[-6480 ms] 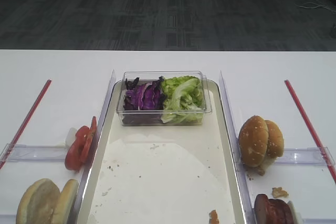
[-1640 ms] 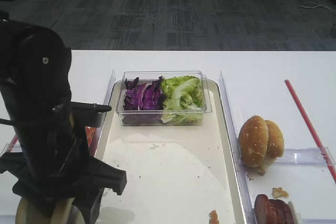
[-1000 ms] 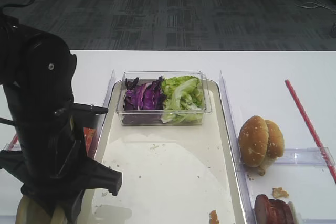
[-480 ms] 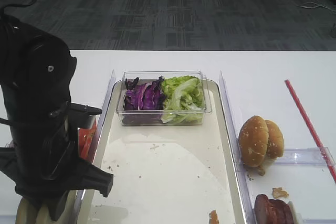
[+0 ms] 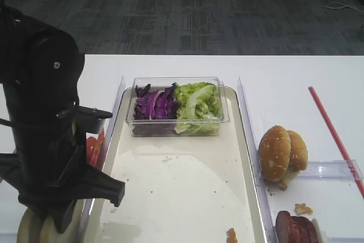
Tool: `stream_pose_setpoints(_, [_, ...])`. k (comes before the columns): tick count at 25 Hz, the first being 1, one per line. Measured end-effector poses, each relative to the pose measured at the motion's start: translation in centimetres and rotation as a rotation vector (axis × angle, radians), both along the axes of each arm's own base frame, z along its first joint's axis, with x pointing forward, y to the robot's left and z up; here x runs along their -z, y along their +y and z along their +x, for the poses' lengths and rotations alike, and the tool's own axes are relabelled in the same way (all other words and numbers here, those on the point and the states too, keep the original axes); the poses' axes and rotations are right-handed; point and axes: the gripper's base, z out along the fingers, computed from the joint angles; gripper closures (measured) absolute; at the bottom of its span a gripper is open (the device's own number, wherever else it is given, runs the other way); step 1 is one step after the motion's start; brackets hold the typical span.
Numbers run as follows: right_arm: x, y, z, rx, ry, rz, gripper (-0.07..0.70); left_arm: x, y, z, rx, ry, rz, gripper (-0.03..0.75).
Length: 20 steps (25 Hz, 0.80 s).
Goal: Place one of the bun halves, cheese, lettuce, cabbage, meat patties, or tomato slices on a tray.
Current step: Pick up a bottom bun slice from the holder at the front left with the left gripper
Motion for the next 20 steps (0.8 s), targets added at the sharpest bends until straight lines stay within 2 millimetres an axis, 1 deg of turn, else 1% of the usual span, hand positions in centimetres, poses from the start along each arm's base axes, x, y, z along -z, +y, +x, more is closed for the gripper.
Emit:
stream_pose_setpoints(5, [0.0,0.0,0.0,0.000,0.000,0.000,0.400,-1.6,-0.1,0.2,0.000,-0.051,-0.038,0.651])
stream_pose_setpoints(13, [0.0,0.0,0.0,0.000,0.000,0.000,0.400,-4.1,0.3,-0.5,0.000,-0.126,-0.094,0.652])
stream_pose_setpoints(16, [0.0,0.0,0.0,0.000,0.000,0.000,0.400,-4.5,0.4,-0.7,-0.006,-0.128,-0.111,0.653])
stream_pose_setpoints(20, [0.0,0.0,0.0,0.000,0.000,0.000,0.400,-4.5,-0.2,-1.0,-0.010,-0.091,-0.174,0.653])
